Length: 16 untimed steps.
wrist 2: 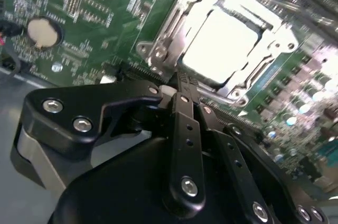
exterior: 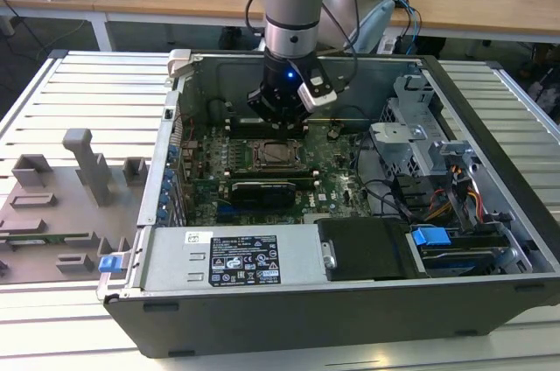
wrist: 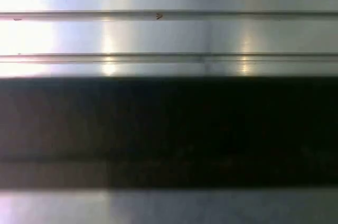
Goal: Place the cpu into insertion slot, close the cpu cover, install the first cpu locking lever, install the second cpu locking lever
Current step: 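Install the first cpu locking lever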
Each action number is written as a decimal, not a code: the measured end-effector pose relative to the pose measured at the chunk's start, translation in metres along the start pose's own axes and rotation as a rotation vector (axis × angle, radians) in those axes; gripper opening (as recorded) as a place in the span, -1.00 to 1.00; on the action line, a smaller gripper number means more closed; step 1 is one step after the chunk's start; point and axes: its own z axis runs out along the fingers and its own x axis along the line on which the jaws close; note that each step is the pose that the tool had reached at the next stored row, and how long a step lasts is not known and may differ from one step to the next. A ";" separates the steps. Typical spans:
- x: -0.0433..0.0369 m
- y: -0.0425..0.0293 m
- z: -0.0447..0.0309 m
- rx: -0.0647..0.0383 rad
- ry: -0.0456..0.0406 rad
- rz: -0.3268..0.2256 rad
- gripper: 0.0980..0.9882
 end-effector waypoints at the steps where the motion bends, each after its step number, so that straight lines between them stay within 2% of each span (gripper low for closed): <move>1: 0.0004 -0.0032 -0.0001 0.000 0.0000 0.000 -0.98; 4: 0.0021 -0.0220 -0.0001 0.000 -0.0001 0.000 -0.98; 8: 0.0024 -0.0411 -0.0001 0.000 -0.0001 0.000 -0.98; 12: 0.0023 -0.0515 -0.0001 0.000 -0.0002 0.000 -0.98; 13: 0.0023 -0.0517 -0.0016 0.000 -0.0001 0.000 -0.98; 16: 0.0022 -0.0517 -0.0121 0.000 -0.0001 0.000 -0.98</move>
